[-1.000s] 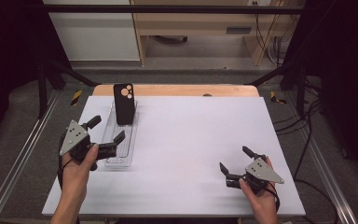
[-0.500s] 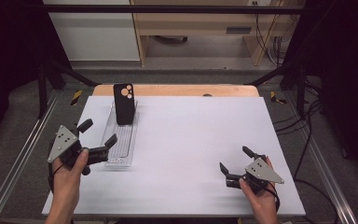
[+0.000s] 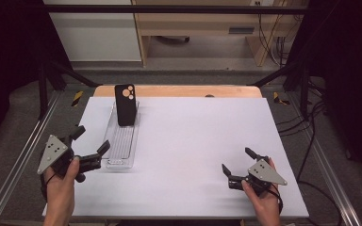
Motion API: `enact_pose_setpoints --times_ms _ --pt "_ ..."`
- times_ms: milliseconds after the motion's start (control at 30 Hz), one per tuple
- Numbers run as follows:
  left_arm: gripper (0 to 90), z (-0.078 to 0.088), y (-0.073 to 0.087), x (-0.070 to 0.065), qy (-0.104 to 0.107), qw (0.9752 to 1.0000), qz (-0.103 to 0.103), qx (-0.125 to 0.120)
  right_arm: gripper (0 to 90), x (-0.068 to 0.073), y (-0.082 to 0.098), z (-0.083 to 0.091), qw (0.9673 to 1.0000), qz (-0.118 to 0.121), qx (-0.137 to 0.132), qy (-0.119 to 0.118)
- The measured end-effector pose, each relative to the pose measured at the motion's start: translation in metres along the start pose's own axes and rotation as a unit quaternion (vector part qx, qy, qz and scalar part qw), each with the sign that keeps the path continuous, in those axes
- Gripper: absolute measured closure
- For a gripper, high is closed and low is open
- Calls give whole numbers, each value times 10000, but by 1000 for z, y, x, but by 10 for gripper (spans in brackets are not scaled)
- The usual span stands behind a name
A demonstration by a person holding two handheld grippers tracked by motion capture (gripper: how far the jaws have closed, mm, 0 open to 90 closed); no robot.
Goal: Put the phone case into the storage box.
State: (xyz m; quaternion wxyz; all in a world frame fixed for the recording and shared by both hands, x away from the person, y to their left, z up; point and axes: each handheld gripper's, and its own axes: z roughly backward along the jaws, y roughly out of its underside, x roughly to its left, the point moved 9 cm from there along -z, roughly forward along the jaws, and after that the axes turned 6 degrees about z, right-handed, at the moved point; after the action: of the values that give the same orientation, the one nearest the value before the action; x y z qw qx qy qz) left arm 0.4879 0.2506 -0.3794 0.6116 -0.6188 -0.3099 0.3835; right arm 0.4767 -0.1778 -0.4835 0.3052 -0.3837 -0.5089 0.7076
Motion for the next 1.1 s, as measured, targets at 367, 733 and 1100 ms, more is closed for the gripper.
enact_pose_setpoints --times_ms 367,733,1100 --pt "8 8 17 9 -71 9999 146 -19 34 0 1 -1 10000 -6 7 -2" --pt "8 14 24 11 -49 9998 128 -116 34 0 1 -1 10000 -12 11 0" --pt "7 20 30 11 -20 9997 135 -217 34 -1 1 -1 10000 -8 8 4"
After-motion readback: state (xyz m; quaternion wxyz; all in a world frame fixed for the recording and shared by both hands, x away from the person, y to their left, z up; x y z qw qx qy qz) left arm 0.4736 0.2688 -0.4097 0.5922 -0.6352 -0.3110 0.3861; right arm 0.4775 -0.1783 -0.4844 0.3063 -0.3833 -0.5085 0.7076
